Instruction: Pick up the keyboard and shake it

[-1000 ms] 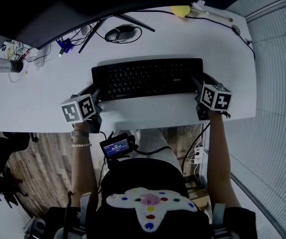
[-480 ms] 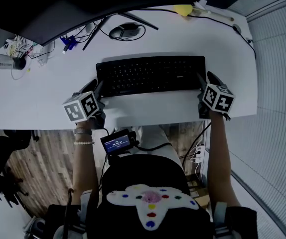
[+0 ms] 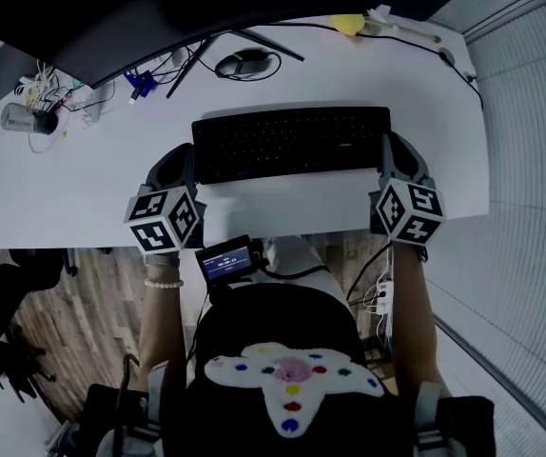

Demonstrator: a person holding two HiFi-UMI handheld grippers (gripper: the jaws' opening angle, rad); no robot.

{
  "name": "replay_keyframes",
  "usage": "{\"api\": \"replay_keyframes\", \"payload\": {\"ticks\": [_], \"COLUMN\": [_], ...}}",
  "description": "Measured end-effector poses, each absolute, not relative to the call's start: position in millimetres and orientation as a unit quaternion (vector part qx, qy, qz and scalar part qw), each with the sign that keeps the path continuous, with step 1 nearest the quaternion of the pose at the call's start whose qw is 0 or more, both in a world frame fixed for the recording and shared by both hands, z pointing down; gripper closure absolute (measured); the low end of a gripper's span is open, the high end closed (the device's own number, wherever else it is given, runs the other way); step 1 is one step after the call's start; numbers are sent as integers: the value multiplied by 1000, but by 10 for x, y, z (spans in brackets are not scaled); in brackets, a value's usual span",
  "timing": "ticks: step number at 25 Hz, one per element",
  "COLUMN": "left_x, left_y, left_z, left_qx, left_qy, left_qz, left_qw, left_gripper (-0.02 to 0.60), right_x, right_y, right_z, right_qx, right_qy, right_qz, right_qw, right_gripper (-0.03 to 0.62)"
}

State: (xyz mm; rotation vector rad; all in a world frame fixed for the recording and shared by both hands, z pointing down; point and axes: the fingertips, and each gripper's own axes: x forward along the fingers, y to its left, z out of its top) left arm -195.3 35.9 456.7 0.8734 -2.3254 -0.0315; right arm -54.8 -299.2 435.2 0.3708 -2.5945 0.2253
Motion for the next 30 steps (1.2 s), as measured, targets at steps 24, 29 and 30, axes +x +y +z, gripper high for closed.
{"api": "replay_keyframes", "payload": {"ticks": [24, 29, 30], "left_x": [-1411, -1390, -1386], "left_y": [-87, -127, -139], "left_z": [3203, 3174, 3185], "left_qx": [467, 473, 475], "left_qy": [-868, -866, -865], "left_qz": [63, 59, 60], "left_qw": [153, 149, 148], "left_gripper": [565, 565, 565], "right_x": [-388, -376, -373], "right_y": [-1983, -1927, -1920], "right_z": [3043, 3043, 3051], "right_qx": [61, 59, 58], "right_qy": [-990, -990, -990], "right_qz": [24, 22, 22], "right_qw": [126, 129, 130], "right_gripper": [549, 549, 551]}}
